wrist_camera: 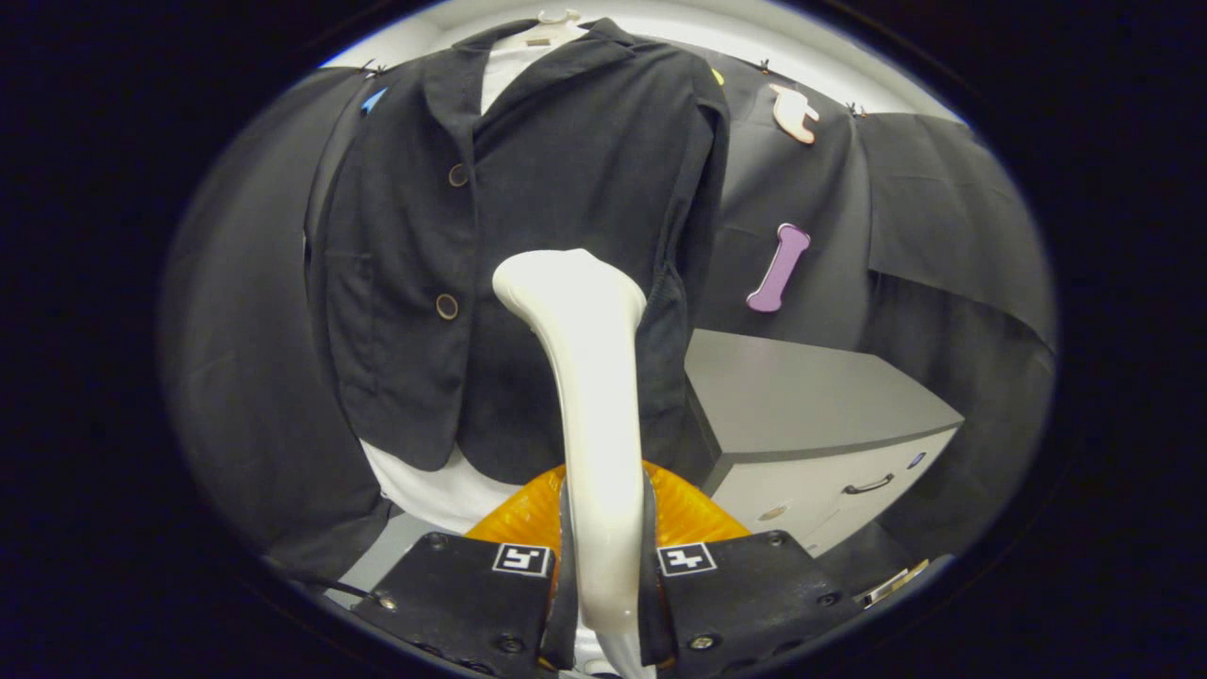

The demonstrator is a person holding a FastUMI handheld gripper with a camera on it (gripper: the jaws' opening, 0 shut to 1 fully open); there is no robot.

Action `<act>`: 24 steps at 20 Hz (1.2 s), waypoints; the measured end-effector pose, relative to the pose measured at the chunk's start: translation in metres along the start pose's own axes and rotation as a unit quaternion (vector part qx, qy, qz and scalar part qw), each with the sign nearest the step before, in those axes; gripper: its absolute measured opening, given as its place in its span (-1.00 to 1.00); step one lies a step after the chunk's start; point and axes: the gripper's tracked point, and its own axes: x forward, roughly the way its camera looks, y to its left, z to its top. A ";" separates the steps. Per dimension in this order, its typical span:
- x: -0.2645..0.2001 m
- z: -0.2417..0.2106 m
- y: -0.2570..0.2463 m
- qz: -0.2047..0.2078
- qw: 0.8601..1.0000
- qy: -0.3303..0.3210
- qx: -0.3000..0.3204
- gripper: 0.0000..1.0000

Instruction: Iron the clothes twice with a garment steamer, once on the left side and once on the right side.

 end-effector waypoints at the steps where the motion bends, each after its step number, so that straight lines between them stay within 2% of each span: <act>1: 0.001 -0.002 0.000 -0.001 1.000 -0.001 -0.004 -0.43; 6: 0.000 -0.019 0.009 0.011 1.000 0.006 -0.015 -0.43; 9: 0.001 -0.063 0.016 0.022 0.998 0.054 -0.007 -0.43; 15: 0.008 -0.101 0.015 0.020 0.996 0.089 -0.015 -0.44; 18: 0.006 -0.131 0.022 0.041 0.991 0.130 -0.003 -0.43; 21: 0.006 -0.134 0.021 0.046 0.990 0.130 0.005 -0.44; 24: -0.012 -0.116 0.029 0.060 0.992 0.113 0.011 -0.44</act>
